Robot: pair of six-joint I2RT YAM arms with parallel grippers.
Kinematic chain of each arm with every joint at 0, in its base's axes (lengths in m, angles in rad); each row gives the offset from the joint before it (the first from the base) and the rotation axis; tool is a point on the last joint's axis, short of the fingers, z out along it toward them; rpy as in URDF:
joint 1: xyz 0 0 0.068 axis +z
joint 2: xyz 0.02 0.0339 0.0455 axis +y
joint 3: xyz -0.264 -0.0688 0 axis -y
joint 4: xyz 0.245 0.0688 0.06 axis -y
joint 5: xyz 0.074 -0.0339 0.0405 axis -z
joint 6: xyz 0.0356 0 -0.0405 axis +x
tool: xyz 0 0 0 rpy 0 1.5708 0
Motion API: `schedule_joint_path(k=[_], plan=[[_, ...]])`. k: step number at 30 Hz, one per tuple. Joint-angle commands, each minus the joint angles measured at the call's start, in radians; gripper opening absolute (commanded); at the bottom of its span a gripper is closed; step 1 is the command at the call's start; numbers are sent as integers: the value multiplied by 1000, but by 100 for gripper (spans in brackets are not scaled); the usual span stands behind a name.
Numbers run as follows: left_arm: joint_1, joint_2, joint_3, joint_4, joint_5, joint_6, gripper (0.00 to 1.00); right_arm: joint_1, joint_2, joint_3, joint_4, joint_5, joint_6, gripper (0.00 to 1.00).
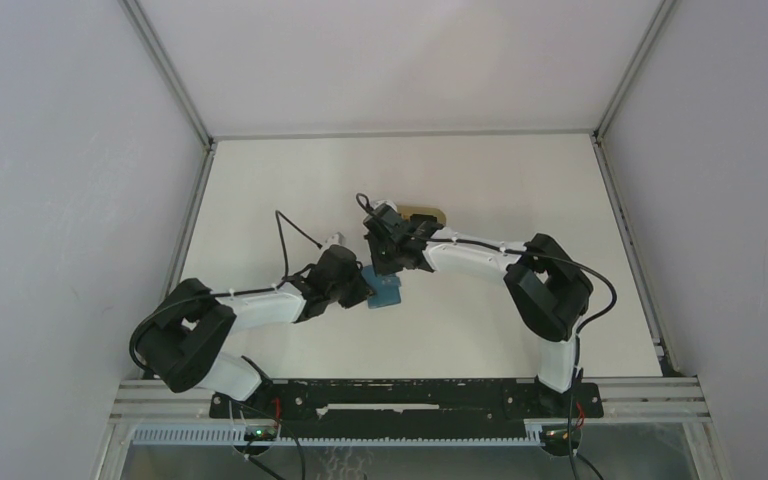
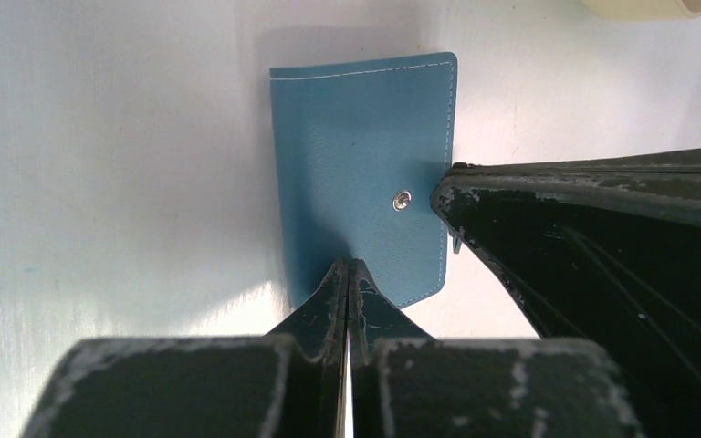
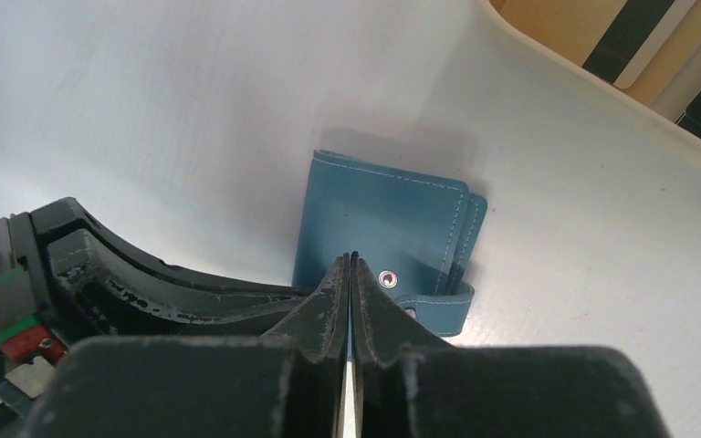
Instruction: Take the credit cards out of the card holder
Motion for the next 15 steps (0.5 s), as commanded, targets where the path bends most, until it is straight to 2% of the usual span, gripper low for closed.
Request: schedule_joint_path(k=[1,4,6,7,10,15], plan=[[-13,86,-43,-137,-4,37,0,2,-41,20,26,16,-5,25],[-13,93,-39,-134,-1,37,0,4,-112,6,14,79,-33,62],[-13,100,-34,-131,2,39,0,6,-137,6,-12,105,-53,73],[-13,104,-32,-131,4,39,0,9,-141,6,-24,115,-64,75],[-13,110,-27,-131,5,41,0,20,-124,5,-72,138,-66,68],[-13,107,-26,-135,5,42,0,45,-103,-27,-95,153,-44,62]])
